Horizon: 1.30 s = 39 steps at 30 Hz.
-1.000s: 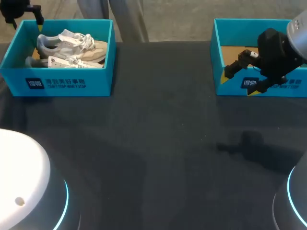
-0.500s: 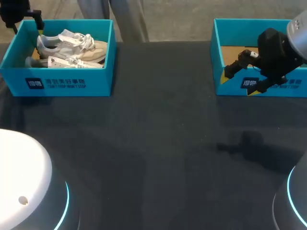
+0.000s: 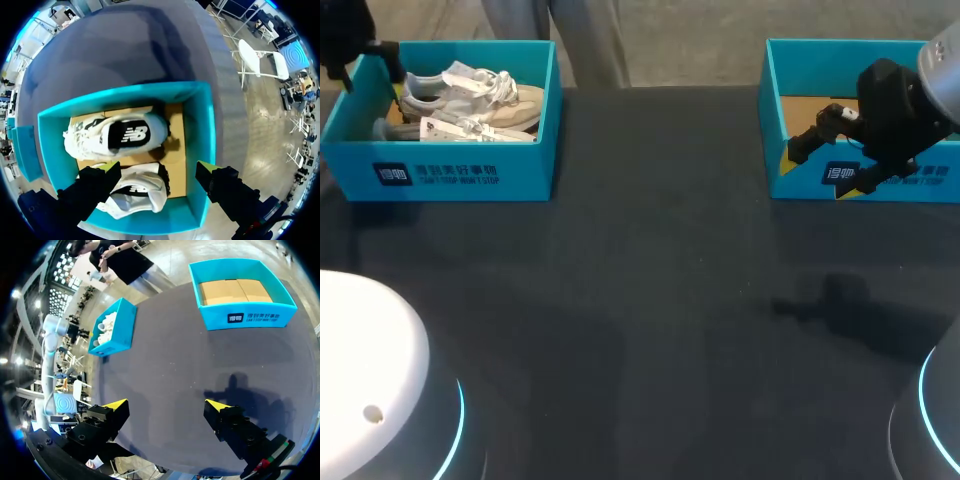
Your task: Take the shoe out of the shoebox, open the shoe tongue, remove and reinsert the insole, then place the shoe into the shoebox
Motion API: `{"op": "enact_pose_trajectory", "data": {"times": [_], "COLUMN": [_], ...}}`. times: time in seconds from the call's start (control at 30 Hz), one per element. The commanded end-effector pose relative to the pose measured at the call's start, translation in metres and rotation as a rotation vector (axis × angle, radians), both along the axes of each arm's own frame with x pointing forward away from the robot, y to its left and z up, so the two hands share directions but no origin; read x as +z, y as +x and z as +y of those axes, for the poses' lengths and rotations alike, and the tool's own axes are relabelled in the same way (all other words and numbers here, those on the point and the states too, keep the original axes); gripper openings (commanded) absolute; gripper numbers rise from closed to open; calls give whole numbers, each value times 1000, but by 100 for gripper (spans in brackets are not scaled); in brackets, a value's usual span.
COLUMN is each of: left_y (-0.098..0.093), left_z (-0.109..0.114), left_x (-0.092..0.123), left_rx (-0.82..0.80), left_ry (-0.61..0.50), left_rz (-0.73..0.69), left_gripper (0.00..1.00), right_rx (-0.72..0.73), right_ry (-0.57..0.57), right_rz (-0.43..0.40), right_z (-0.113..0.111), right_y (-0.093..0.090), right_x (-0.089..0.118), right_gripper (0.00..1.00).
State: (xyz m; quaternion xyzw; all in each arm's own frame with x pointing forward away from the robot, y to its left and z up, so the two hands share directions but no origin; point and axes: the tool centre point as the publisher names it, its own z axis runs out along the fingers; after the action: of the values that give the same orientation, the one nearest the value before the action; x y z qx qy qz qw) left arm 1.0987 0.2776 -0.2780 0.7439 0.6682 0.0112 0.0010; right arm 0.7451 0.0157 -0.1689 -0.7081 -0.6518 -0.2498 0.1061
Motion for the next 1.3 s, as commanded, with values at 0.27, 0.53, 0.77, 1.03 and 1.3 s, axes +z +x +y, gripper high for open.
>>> {"op": "enact_pose_trajectory", "data": {"times": [0.27, 0.53, 0.77, 1.03, 1.3], "left_y": [-31, -33, -36, -35, -33], "left_z": [-5, -7, -4, 2, 6], "left_x": [-14, -21, -35, -58, -78], "left_rx": [-15, -12, -3, 5, 11], "left_ry": [-8, -9, -10, -24, -27], "left_rz": [-29, -17, 5, 37, 36], "left_gripper": [100, 100, 100, 100, 100], "right_rx": [-2, -2, -2, -2, -2], "right_ry": [-2, -2, -2, -2, -2], "right_rz": [1, 1, 1, 1, 1], "right_z": [1, 1, 1, 1, 1], "right_y": [0, 0, 0, 0, 0], "right_x": [-1, -1, -1, -1, -1], "right_gripper": [100, 100, 100, 100, 100]}}
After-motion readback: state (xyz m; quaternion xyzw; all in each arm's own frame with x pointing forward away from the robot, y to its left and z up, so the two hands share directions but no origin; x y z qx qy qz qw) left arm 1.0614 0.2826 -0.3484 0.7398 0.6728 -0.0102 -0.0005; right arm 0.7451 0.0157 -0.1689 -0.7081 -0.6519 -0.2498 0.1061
